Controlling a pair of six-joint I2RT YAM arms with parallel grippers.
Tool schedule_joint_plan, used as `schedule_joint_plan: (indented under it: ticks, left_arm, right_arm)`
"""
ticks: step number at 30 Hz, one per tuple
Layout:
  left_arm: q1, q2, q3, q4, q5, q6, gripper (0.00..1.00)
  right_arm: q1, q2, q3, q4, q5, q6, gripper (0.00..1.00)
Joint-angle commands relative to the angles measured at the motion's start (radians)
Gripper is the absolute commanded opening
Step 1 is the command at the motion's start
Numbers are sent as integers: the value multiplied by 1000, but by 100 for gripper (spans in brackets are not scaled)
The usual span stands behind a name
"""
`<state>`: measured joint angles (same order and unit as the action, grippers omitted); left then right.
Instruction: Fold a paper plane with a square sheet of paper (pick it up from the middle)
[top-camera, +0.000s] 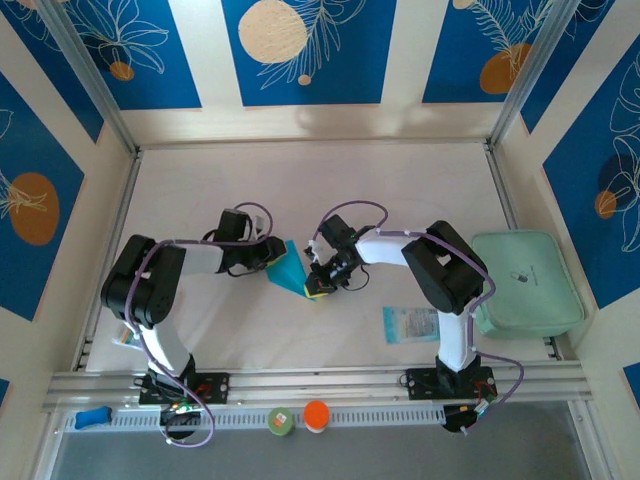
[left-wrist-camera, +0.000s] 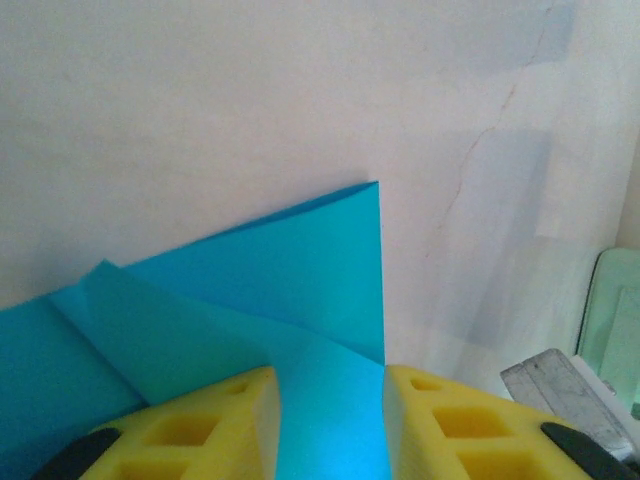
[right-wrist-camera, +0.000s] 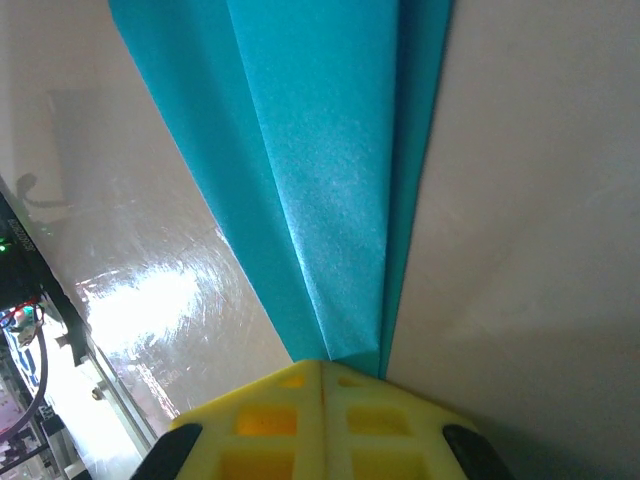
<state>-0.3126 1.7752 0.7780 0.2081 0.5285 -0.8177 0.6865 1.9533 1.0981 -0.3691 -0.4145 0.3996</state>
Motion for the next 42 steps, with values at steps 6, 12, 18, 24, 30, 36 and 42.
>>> schedule_joint_plan:
  ticks: [6, 12, 18, 24, 30, 36, 42]
  left_arm:
    - [129, 70, 64, -75, -87, 117, 35]
    - [188, 66, 119, -127, -94, 150, 35]
    - [192, -40, 156, -183, -102, 163, 35]
    - [159, -215, 53, -155, -87, 95, 35]
    - [46, -316, -78, -88, -102, -7, 29]
    - [-84, -283, -113, -22, -120, -68, 25]
    - [-133, -178, -90, 49, -108, -92, 23]
  right_arm:
    - [4, 66, -69, -161, 128, -15, 1]
    - [4, 69, -63, -163, 128, -12, 0]
    - [4, 67, -55, -174, 127, -16, 1]
    - [2, 74, -45, -188, 124, -22, 1]
    - [2, 83, -40, -186, 118, -13, 1]
    - [3, 88, -37, -191, 117, -14, 0]
    - [2, 85, -35, -189, 117, -12, 0]
